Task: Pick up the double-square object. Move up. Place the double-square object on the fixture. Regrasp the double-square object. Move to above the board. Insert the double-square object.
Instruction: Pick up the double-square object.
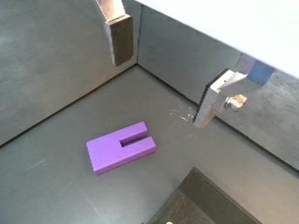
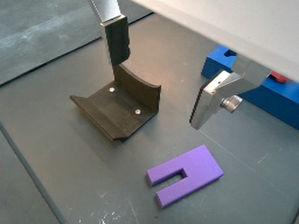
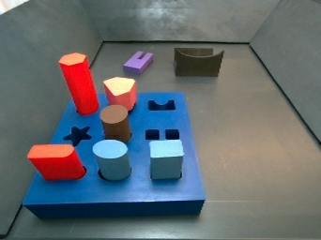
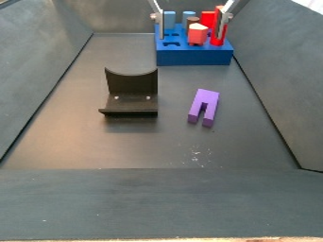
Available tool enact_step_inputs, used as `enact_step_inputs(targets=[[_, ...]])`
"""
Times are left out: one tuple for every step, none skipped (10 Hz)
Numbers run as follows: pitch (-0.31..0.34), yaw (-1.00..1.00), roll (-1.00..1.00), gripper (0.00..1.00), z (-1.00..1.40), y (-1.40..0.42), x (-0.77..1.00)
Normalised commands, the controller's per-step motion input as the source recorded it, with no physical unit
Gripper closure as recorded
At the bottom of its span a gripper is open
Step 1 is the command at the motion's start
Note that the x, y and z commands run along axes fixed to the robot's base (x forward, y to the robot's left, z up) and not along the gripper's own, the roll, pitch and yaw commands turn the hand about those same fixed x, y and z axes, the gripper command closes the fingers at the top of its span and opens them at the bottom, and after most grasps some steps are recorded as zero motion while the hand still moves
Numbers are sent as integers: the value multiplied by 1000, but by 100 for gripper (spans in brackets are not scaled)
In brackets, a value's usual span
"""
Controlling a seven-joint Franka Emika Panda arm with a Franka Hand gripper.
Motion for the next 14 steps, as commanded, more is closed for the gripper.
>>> enact_step_inputs(targets=[[-3, 0, 0, 0, -6, -23, 0], [0, 0, -1, 0, -9, 0, 23], [-40, -240, -61, 0, -306, 157, -14], [-47, -617, -47, 0, -814, 291, -151], [0, -694, 0, 0, -1000, 306, -243], [0, -717, 0, 0, -1000, 280, -326], [-46, -649, -71, 0, -991, 131, -406], [-97, -374, -139, 0, -883, 0, -234], [-100, -291, -126, 0, -911, 0, -240], [-93, -211, -101, 0, -960, 0, -217], [-90, -186, -89, 0, -983, 0, -194], [-83, -177, -84, 0, -1000, 0, -186], [-70, -120, -54, 0, -1000, -49, -123], [-53, -103, 0, 0, -1000, -214, -43]])
